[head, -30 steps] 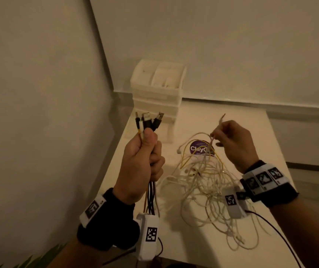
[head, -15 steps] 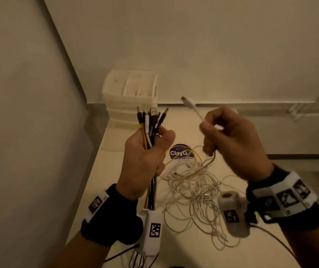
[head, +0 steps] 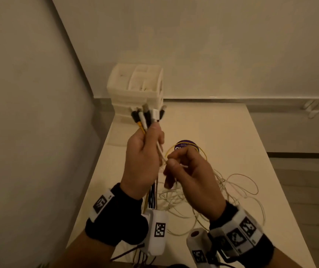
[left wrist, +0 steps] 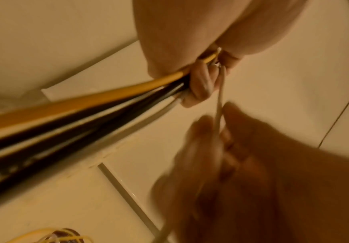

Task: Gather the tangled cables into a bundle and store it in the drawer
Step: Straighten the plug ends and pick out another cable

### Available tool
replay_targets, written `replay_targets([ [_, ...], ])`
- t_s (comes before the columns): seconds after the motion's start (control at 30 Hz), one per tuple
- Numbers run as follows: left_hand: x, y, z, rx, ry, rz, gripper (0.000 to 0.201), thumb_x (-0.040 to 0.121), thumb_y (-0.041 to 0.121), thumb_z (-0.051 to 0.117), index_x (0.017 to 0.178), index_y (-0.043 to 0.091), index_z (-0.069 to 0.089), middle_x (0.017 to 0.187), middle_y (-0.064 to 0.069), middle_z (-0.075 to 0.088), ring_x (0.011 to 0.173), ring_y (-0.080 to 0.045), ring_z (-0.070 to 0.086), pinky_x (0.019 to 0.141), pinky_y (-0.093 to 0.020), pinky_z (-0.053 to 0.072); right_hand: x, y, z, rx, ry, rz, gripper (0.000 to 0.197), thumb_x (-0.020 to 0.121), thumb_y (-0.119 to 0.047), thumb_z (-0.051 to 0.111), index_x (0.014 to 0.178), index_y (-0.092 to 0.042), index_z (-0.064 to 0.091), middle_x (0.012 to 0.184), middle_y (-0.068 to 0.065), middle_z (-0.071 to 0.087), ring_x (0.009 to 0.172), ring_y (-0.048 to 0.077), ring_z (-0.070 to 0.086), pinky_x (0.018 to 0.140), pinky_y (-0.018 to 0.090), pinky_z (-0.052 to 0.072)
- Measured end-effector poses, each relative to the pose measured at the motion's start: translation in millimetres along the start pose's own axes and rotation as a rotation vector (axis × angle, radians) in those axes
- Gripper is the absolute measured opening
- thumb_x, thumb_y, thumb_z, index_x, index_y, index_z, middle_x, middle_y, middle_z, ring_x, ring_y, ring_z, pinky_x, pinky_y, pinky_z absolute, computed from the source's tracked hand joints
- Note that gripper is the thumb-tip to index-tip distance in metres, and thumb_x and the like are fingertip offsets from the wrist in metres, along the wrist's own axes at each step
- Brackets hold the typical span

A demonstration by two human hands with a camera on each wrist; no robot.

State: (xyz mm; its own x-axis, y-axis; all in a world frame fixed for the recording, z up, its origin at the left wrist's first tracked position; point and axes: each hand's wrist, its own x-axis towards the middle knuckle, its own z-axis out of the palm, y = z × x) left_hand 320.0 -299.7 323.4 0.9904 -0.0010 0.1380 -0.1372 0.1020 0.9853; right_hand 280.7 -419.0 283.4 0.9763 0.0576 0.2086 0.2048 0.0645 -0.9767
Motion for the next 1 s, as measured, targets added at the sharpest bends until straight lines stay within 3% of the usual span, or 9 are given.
replay_targets([
  [0.1, 7, 6, -16, -0.119, 0.086, 0.047, 0.038, 0.098, 0.036, 0.039, 0.065, 0.023, 0.052, 0.059, -0.006, 0.042, 0.047, -0.015, 0.035, 0.044, -0.026, 0.030, -10, 38, -4, -0.201, -0.168, -0.010, 0.024, 0.098, -0.032, 0.047, 0.091, -0.011, 0.057, 0.068, 0.004, 0.063, 0.057, 0.018, 0.060, 0.057, 0.032, 0.050],
  [0.23, 10, 17, -38, -0.280, 0.085, 0.132, 0.032, 0.099, 0.034, 0.034, 0.072, 0.018, 0.042, 0.056, 0.005, 0.036, 0.050, -0.018, 0.043, 0.054, -0.033, 0.043, -12, 75, -18, -0.436, -0.238, -0.065, 0.033, 0.100, -0.036, 0.039, 0.089, -0.014, 0.061, 0.072, -0.006, 0.061, 0.065, 0.010, 0.059, 0.063, 0.033, 0.050],
  [0.4, 2, 37, -50, -0.342, 0.004, 0.187, 0.030, 0.099, 0.033, 0.030, 0.074, 0.017, 0.035, 0.053, 0.009, 0.029, 0.038, -0.005, 0.020, 0.039, -0.017, 0.017, 6, 79, -14, -0.479, -0.320, -0.117, 0.038, 0.100, -0.039, 0.038, 0.086, -0.012, 0.061, 0.072, -0.006, 0.061, 0.066, 0.006, 0.058, 0.063, 0.021, 0.047],
  [0.53, 9, 63, -70, -0.374, 0.049, 0.278, 0.032, 0.102, 0.032, 0.027, 0.075, 0.019, 0.036, 0.053, 0.010, 0.028, 0.038, -0.005, 0.016, 0.040, -0.015, 0.015, -3, 98, -19, -0.515, -0.397, -0.065, 0.044, 0.099, -0.054, 0.031, 0.077, -0.022, 0.052, 0.064, -0.006, 0.053, 0.058, 0.009, 0.049, 0.058, 0.032, 0.043],
  [0.67, 10, 69, -85, -0.358, 0.095, 0.266, 0.031, 0.102, 0.033, 0.029, 0.074, 0.019, 0.036, 0.053, 0.010, 0.027, 0.037, -0.005, 0.015, 0.040, -0.015, 0.015, -16, 121, -38, -0.451, -0.317, 0.102, 0.036, 0.094, -0.056, 0.039, 0.069, -0.032, 0.048, 0.061, -0.011, 0.046, 0.056, 0.004, 0.041, 0.058, 0.025, 0.036],
  [0.73, 6, 61, -83, -0.343, 0.055, 0.202, 0.031, 0.098, 0.034, 0.037, 0.072, 0.017, 0.034, 0.051, 0.009, 0.026, 0.035, -0.004, 0.016, 0.038, -0.014, 0.014, -13, 117, -42, -0.397, -0.265, 0.146, 0.040, 0.088, -0.055, 0.046, 0.064, -0.024, 0.053, 0.060, -0.008, 0.045, 0.057, 0.006, 0.042, 0.060, 0.026, 0.036],
  [0.8, 0, 50, -77, -0.264, -0.041, 0.133, 0.034, 0.090, 0.035, 0.053, 0.070, 0.015, 0.035, 0.051, 0.008, 0.027, 0.034, -0.004, 0.019, 0.038, -0.012, 0.017, -6, 103, -45, -0.359, -0.223, 0.151, 0.045, 0.082, -0.050, 0.055, 0.059, -0.012, 0.053, 0.056, -0.004, 0.045, 0.056, 0.007, 0.042, 0.060, 0.021, 0.035],
  [0.9, -10, 28, -61, 0.220, -0.199, 0.101, 0.020, 0.078, 0.031, 0.072, 0.072, 0.018, 0.058, 0.050, 0.010, 0.039, 0.039, -0.008, 0.032, 0.041, -0.018, 0.029, 7, 67, -46, -0.302, -0.184, 0.124, 0.038, 0.074, -0.038, 0.060, 0.047, -0.014, 0.046, 0.049, -0.002, 0.041, 0.052, 0.010, 0.039, 0.057, 0.022, 0.033],
  [1.0, -15, 0, -41, 0.415, -0.329, 0.058, 0.011, 0.081, 0.025, 0.074, 0.090, 0.020, 0.069, 0.070, 0.015, 0.066, 0.065, -0.001, 0.060, 0.064, -0.024, 0.050, 19, 27, -42, -0.262, -0.183, 0.062, 0.035, 0.076, -0.026, 0.062, 0.046, -0.019, 0.045, 0.048, -0.003, 0.040, 0.051, 0.009, 0.037, 0.056, 0.020, 0.032],
])
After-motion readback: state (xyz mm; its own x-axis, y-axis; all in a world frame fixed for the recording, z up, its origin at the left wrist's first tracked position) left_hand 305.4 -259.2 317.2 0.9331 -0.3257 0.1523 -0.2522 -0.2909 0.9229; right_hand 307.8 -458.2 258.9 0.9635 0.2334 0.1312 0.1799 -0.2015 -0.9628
